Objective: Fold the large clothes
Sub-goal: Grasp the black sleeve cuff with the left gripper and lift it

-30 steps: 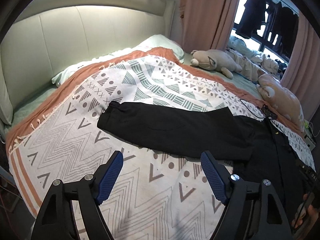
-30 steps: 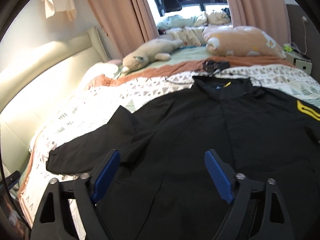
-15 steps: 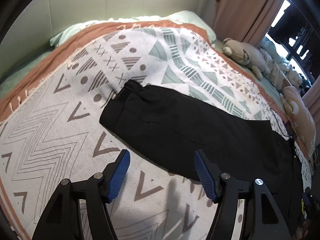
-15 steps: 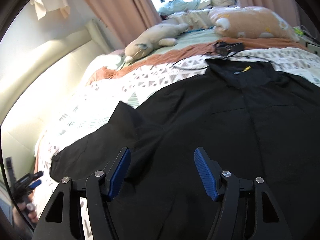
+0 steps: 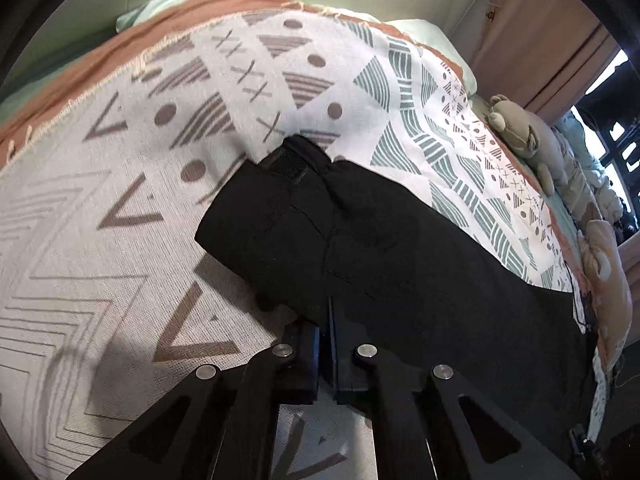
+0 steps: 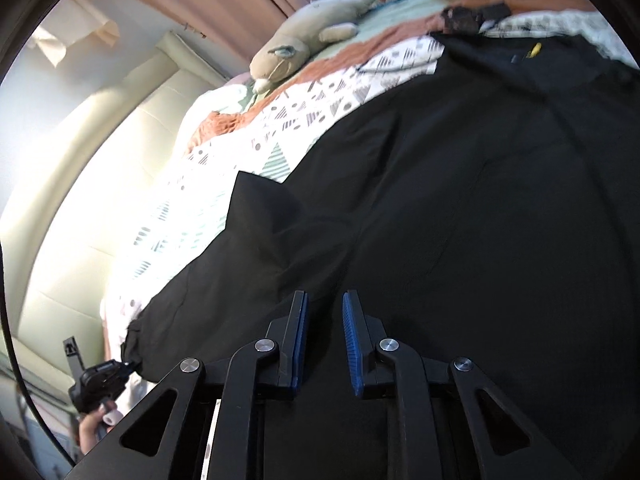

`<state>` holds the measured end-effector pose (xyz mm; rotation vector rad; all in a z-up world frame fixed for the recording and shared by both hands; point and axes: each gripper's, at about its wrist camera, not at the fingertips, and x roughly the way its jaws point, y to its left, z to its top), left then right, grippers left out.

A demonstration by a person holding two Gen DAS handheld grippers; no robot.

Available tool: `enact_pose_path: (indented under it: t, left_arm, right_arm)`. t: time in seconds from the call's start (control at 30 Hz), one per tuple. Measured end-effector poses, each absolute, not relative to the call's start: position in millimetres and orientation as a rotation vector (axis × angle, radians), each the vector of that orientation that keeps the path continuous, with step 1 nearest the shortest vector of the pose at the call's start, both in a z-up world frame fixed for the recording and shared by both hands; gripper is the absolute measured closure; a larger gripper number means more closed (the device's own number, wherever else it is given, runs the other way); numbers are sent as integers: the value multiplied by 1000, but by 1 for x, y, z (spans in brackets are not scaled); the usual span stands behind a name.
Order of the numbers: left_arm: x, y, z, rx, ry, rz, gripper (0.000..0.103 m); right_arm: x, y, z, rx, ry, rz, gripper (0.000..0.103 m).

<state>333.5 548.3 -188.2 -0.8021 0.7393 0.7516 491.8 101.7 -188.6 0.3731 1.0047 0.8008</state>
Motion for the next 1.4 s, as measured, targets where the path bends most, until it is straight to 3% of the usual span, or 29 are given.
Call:
enact_pose_path:
  t: [0.1,0.23,0.27,0.37,0.93,1.4]
  left_arm:
    - [338,544,-162,-727,716,757,102]
    - [340,533,-108,-666,650,728,103]
    - [342,527,-93,-642,633,715,103]
    - [351,506,-51,-595,590,671,103]
    - [426,313,138,-344,438,389,103]
    - [491,160,163,-256,471,125,103]
  right_arm:
    - [497,117,-215,349,1105,805,84]
    - [494,112,-196,371,1098,813,83]
    - [492,109,-189,374,1082,825,79]
    - [483,90,-163,377,1026,810,54]
    - [425,-106,-84,504,878,588,54]
    - [399,-231,-111,582,863,401,53]
